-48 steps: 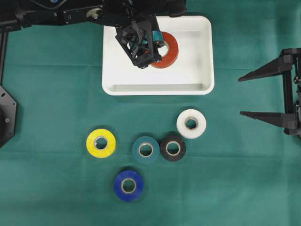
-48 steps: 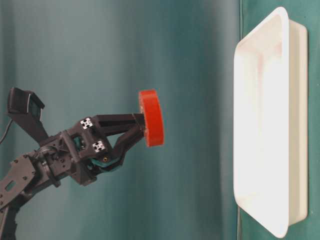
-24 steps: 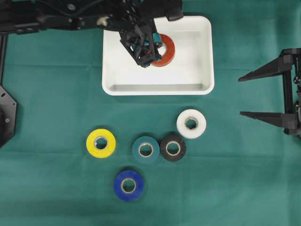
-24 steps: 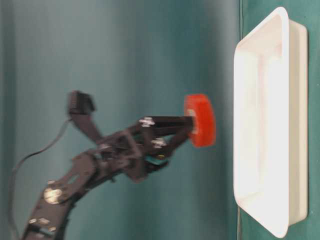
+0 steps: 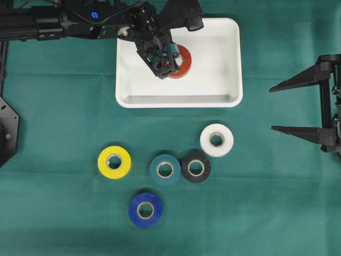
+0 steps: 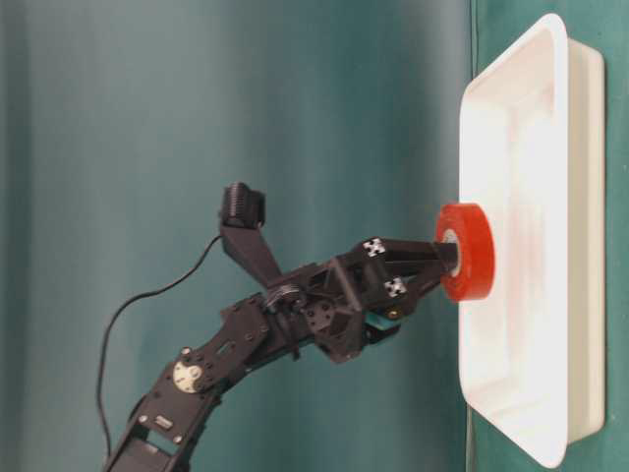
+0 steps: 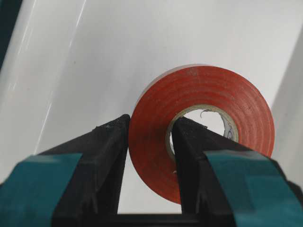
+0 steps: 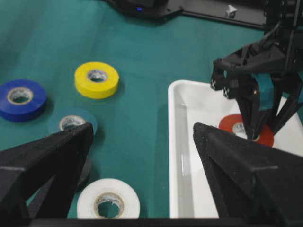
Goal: Pick up the tape from a random location and place it into the white case.
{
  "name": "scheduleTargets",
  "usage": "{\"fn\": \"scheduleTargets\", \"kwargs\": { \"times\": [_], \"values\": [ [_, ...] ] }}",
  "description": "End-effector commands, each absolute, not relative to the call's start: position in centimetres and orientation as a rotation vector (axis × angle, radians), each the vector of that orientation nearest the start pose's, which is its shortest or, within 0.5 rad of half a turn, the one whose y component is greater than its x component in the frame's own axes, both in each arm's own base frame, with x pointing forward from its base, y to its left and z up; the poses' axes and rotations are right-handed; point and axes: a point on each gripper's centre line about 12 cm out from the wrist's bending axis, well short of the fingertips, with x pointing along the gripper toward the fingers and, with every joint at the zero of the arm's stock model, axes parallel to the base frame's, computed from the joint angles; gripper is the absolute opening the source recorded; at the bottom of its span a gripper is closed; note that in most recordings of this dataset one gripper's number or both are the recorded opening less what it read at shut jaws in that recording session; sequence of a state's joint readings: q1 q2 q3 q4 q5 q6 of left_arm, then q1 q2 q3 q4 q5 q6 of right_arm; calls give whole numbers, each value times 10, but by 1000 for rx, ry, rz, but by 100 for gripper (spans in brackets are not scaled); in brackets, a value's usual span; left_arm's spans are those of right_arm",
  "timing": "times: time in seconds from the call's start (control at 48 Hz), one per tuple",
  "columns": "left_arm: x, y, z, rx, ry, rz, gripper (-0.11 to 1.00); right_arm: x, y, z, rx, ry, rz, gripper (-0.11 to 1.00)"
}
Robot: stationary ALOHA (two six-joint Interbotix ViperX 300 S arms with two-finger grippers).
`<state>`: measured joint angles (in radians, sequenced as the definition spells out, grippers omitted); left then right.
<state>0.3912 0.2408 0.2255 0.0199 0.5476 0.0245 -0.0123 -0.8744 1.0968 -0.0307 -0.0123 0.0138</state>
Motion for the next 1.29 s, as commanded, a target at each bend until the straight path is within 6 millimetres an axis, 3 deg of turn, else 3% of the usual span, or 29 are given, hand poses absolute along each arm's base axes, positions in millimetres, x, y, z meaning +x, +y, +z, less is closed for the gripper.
{"fn": "scheduleTargets", "kwargs": {
  "times": [0.0, 0.271, 0.751, 0.792, 0.959, 1.043, 1.168, 1.272],
  "values": [
    [429, 181, 176, -152, 970, 353, 24, 219, -3, 284, -17, 186, -13, 91],
    [432, 189, 149, -164, 1003, 361, 24, 219, -4, 284, -17, 187, -15, 91],
    [433, 189, 149, -166, 982, 363, 24, 219, -5, 284, -16, 187, -21, 91],
    [433, 189, 150, -166, 981, 363, 28, 220, -5, 284, -16, 187, -21, 91],
    [433, 189, 150, -166, 979, 365, 77, 219, -5, 283, -16, 189, -21, 91],
    [431, 189, 151, -167, 982, 364, 95, 220, -5, 284, -16, 187, -21, 91],
    [427, 187, 157, -167, 981, 365, 95, 220, -5, 286, -16, 183, -21, 91],
    [422, 185, 175, -161, 956, 367, 95, 219, -5, 287, -15, 184, -21, 91]
  ]
}}
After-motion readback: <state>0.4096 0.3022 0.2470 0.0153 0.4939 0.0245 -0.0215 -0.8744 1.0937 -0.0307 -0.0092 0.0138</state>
